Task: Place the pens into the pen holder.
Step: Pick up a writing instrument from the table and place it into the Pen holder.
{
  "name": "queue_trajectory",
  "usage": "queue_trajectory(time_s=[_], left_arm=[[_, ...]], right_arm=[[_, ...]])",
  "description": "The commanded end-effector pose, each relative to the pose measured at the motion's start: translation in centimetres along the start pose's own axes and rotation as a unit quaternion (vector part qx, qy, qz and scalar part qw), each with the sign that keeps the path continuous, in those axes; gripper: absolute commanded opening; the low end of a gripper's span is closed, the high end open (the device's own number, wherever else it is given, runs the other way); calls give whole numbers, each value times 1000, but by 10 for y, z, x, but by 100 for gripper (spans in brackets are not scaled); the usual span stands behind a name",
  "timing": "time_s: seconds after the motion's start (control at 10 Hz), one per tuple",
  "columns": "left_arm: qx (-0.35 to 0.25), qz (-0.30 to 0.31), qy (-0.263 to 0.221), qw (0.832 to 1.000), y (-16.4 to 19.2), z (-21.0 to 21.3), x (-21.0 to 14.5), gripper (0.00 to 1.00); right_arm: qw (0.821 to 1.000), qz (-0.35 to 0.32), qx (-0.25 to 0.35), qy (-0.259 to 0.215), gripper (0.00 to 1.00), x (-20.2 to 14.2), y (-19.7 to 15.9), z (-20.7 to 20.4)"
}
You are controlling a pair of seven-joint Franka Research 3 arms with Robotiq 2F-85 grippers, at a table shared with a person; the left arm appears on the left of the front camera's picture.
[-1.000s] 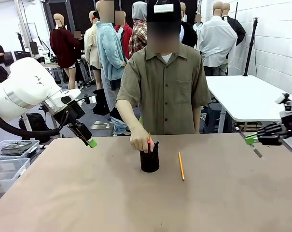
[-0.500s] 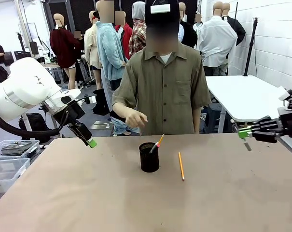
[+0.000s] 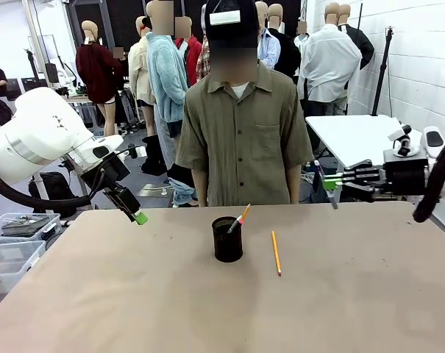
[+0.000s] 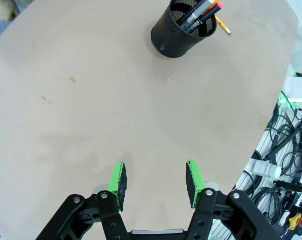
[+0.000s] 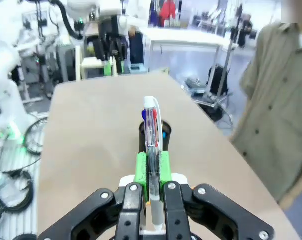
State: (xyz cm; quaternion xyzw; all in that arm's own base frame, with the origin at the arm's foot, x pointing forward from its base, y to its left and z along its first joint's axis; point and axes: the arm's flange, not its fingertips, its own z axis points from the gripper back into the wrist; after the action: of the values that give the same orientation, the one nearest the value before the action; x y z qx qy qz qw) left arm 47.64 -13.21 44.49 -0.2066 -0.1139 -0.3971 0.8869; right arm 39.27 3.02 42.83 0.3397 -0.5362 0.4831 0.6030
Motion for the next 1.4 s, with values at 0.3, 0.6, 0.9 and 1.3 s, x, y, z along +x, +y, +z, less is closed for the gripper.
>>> queue_trajectory(time_s=[0.3, 0.6, 0.9, 1.3], left_arm=[[-5, -6, 0, 1000, 2, 2, 0, 63], [-5, -6, 0, 1000, 2, 2, 0, 63], [-5, -6, 0, 1000, 2, 2, 0, 63], [-5, -6, 0, 1000, 2, 2, 0, 63]], right_arm=[[1000, 14, 19, -21, 0, 6, 4, -39], [1000, 14, 19, -21, 0, 6, 4, -39], [992, 44, 117, -13, 0, 10, -12, -72], [975, 45, 216, -19, 0, 19, -52, -151]])
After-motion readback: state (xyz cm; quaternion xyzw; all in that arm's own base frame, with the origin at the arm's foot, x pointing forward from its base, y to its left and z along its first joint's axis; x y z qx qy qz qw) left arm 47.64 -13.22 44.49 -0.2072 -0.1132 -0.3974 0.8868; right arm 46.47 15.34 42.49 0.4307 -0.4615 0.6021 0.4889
